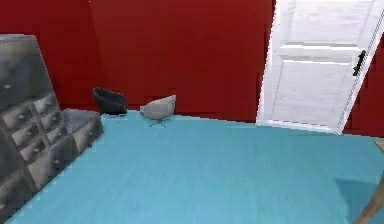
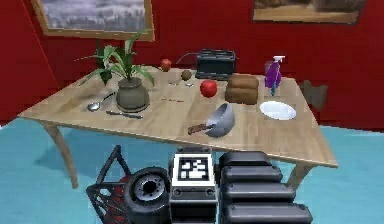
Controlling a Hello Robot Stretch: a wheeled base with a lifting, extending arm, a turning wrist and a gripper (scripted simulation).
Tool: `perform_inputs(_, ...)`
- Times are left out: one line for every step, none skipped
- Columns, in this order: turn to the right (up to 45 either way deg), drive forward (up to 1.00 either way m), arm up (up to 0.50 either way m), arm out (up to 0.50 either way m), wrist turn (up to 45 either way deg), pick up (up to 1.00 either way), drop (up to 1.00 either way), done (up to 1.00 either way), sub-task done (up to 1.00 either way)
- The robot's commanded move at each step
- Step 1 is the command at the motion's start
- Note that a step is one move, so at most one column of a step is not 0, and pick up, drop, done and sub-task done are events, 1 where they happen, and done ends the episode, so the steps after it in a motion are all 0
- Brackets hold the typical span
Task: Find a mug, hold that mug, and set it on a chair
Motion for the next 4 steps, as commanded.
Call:
perform_inputs(9.0, 0.0, 0.0, 0.0, 0.0, 0.0, 0.0, 0.0, 0.0)
perform_inputs(0.0, 0.3, 0.0, 0.0, 0.0, 0.0, 0.0, 0.0, 0.0)
perform_inputs(-45.0, 0.0, 0.0, 0.0, 0.0, 0.0, 0.0, 0.0, 0.0)
perform_inputs(-45.0, 0.0, 0.0, 0.0, 0.0, 0.0, 0.0, 0.0, 0.0)
